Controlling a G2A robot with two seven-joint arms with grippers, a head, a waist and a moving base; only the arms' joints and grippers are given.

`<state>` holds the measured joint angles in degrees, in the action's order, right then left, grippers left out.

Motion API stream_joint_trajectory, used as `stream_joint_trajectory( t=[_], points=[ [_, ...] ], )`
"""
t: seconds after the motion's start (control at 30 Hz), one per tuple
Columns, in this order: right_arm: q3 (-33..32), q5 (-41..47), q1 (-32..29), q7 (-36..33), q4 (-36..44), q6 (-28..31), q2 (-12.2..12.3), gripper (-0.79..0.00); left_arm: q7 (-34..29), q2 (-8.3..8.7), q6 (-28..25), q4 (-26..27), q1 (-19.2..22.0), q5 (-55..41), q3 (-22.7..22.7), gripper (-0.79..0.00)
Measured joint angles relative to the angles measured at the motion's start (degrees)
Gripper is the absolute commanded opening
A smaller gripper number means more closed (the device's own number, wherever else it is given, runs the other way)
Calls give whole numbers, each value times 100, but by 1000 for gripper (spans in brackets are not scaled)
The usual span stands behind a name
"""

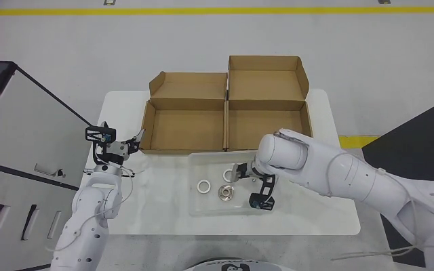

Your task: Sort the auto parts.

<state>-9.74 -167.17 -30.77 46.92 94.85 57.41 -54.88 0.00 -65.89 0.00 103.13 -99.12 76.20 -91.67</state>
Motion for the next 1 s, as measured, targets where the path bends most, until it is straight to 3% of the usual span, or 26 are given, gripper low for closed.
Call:
stream_joint_trajectory(
  t=[0.13, 0.27, 1.0],
  points=[
    [0, -99, -42, 51, -23, -54, -9, -268, 0, 0, 0, 0, 0, 0, 0, 0],
    [0, -158, -62, 94, -65, -97, -34, -385, 0, 0, 0, 0, 0, 0, 0, 0],
    [0, -291, -105, 164, -228, -167, -53, -428, 0, 0, 0, 0, 0, 0, 0, 0]
  ],
)
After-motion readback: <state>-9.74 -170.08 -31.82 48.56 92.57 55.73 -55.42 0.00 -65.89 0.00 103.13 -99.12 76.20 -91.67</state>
